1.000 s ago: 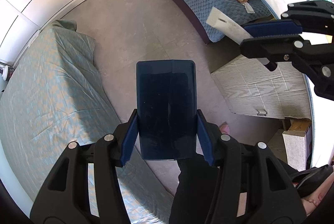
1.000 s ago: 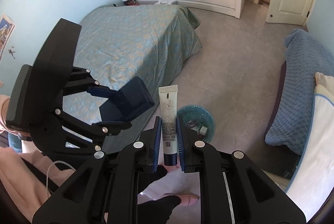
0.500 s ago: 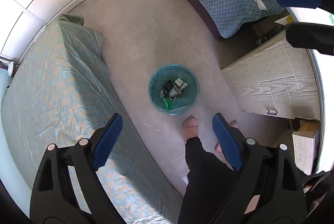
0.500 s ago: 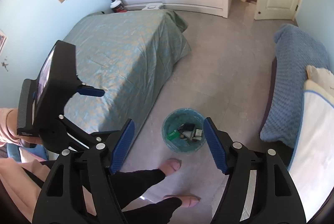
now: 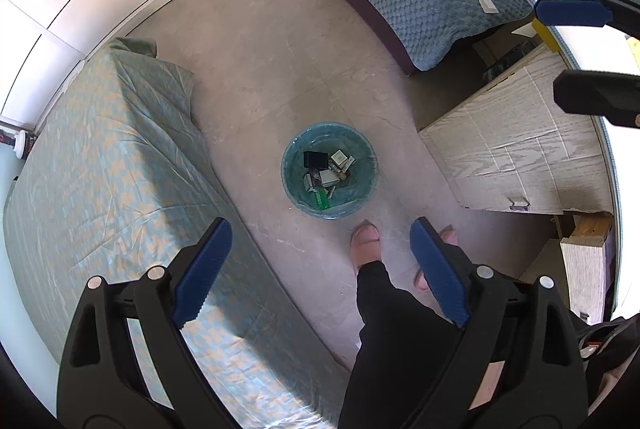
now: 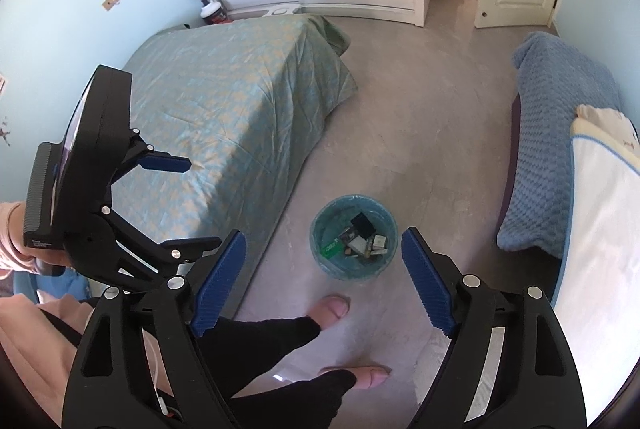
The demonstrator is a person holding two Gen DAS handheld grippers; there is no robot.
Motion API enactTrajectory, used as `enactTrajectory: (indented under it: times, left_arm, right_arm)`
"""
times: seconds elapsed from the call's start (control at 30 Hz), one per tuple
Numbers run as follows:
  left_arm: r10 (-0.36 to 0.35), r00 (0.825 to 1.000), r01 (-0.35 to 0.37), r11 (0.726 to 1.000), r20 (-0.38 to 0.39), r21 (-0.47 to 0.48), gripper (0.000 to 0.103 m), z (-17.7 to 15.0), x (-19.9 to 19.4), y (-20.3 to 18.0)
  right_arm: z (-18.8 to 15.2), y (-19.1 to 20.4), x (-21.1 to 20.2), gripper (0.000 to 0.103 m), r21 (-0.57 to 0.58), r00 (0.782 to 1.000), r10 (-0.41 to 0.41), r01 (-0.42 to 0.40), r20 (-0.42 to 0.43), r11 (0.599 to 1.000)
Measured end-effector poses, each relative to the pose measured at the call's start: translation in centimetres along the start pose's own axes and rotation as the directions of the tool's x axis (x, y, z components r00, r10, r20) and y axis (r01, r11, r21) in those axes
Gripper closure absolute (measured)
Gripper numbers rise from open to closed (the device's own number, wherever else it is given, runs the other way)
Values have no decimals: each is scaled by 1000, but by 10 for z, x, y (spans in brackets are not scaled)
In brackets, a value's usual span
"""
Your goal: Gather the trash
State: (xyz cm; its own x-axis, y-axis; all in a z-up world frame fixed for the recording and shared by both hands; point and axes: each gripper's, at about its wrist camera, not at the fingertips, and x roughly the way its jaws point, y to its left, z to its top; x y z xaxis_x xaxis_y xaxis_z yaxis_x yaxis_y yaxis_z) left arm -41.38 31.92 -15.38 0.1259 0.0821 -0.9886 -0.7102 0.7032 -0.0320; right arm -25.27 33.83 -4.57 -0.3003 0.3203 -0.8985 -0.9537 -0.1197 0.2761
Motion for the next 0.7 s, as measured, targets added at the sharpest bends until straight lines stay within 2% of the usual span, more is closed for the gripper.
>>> enactTrajectory:
  times: [0.3,0.5,0.7]
  left_arm:
    - [7,999,-9,999,44,50,13,0,-13,-19]
    - [-3,996,-8,991,86,134,11,9,-26,-50]
    - [-43,992,14,972,120,233,9,26,-34,-93]
  right_arm:
    - [-21,-5,-17,22,71,999,-17,15,31,997]
    - [-46,-17,-44,19,158,995,-55,42,83,987]
    - [-87,-37,-75,16,282,988,-111,77,108,956]
